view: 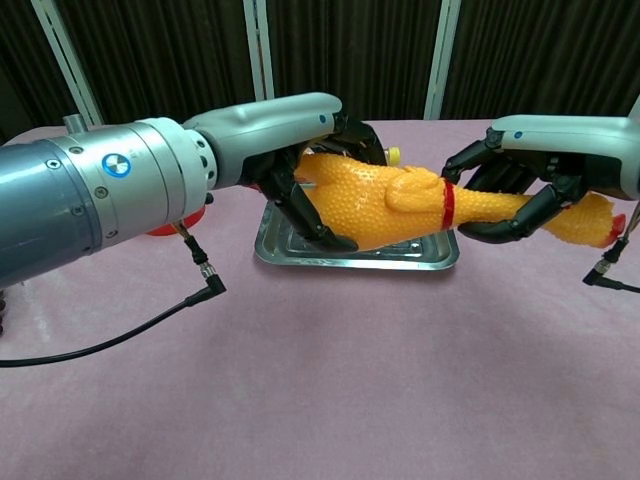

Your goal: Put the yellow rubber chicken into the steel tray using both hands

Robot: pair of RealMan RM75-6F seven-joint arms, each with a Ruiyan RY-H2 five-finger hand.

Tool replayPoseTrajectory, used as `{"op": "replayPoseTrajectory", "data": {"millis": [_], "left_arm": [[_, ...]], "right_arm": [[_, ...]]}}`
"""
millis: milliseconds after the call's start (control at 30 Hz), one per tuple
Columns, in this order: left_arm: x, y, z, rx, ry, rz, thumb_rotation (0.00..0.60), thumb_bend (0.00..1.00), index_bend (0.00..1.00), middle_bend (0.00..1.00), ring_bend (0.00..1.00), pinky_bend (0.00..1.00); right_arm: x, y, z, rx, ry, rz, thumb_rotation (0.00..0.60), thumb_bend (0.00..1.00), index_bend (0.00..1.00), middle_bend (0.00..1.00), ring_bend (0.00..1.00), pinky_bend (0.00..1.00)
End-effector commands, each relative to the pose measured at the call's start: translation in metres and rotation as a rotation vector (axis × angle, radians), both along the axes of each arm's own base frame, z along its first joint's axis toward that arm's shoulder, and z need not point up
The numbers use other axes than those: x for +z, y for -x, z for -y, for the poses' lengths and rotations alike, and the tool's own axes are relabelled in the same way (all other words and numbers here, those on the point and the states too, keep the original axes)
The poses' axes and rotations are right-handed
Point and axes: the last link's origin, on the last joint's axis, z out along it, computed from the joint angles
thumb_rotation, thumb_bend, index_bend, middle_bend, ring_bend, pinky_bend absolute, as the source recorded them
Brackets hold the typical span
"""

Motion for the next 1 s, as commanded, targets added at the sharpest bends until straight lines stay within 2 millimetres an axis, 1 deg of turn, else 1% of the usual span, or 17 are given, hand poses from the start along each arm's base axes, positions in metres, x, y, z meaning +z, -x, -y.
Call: {"op": "replayPoseTrajectory", "data": {"millis": [33,167,233,333,367,667,767,800,867,900,933,967,1000], "left_arm": [[-0.002,-0.002,0.001,-0.002,0.003,-0.003,0.600,0.30,0.39,0.38,0.30,0.17],[-0.006,-0.003,0.000,0.000,0.000,-0.004,0.600,0.38,0.49,0.48,0.39,0.24],[-0.006,-0.004,0.000,0.005,-0.003,0.005,0.600,0.42,0.56,0.54,0.45,0.28],[-0.007,-0.003,-0.001,0.007,-0.020,0.018,0.600,0.47,0.63,0.61,0.51,0.31],[-0.007,-0.003,-0.001,0.009,-0.022,0.021,0.600,0.47,0.64,0.63,0.52,0.32],[-0.011,-0.005,-0.004,0.016,-0.050,0.056,0.600,0.52,0.86,0.84,0.71,0.40],[-0.012,-0.006,-0.005,0.020,-0.058,0.071,0.600,0.53,0.90,0.87,0.73,0.41],[-0.013,-0.005,-0.005,0.020,-0.063,0.070,0.600,0.53,0.89,0.87,0.73,0.41],[-0.013,-0.004,-0.006,0.021,-0.070,0.069,0.600,0.50,0.84,0.82,0.70,0.41],[-0.013,-0.003,-0.006,0.020,-0.069,0.067,0.600,0.45,0.77,0.76,0.66,0.41],[-0.013,-0.002,-0.006,0.021,-0.069,0.066,0.600,0.36,0.68,0.69,0.61,0.41],[-0.012,-0.002,-0.005,0.021,-0.069,0.064,0.600,0.30,0.62,0.64,0.58,0.41],[-0.011,-0.001,-0.005,0.020,-0.067,0.060,0.600,0.19,0.53,0.58,0.54,0.41]], "right_arm": [[0.000,-0.001,0.000,0.001,-0.003,0.002,0.600,0.66,1.00,0.72,0.75,0.83],[-0.001,-0.002,-0.001,0.002,-0.007,0.005,0.600,0.66,1.00,0.72,0.75,0.83],[0.000,-0.001,0.000,0.000,-0.007,0.005,0.600,0.66,1.00,0.72,0.75,0.83],[0.000,0.000,0.000,-0.004,-0.008,0.009,0.600,0.66,1.00,0.72,0.75,0.83],[0.000,0.000,0.000,-0.006,-0.010,0.011,0.600,0.66,1.00,0.72,0.75,0.84],[0.000,0.000,0.000,-0.012,-0.013,0.027,0.600,0.66,1.00,0.73,0.75,0.84],[0.001,0.000,0.000,-0.013,-0.012,0.030,0.600,0.66,1.00,0.73,0.76,0.84],[0.001,0.000,0.000,-0.014,-0.012,0.030,0.600,0.66,1.00,0.73,0.75,0.84],[0.001,0.001,0.001,-0.017,-0.011,0.033,0.600,0.66,1.00,0.73,0.76,0.84],[0.002,0.001,0.001,-0.018,-0.011,0.033,0.600,0.66,1.00,0.73,0.76,0.84],[0.002,0.001,0.002,-0.020,-0.010,0.033,0.600,0.66,1.00,0.73,0.76,0.84],[0.002,0.001,0.002,-0.020,-0.010,0.034,0.600,0.66,1.00,0.73,0.76,0.84],[0.002,0.002,0.003,-0.022,-0.009,0.034,0.600,0.66,1.00,0.73,0.76,0.84]]}}
